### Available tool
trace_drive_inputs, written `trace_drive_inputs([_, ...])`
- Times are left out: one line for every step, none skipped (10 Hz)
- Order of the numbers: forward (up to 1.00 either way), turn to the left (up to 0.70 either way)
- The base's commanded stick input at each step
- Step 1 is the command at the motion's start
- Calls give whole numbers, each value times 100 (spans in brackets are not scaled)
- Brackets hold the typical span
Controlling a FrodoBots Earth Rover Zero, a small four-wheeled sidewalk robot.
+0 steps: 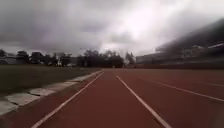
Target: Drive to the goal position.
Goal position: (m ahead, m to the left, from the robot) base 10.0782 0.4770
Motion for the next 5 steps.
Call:
trace_drive_inputs([70, 0])
trace_drive_inputs([70, 0])
trace_drive_inputs([70, 0])
trace_drive_inputs([70, 0])
trace_drive_inputs([70, 0])
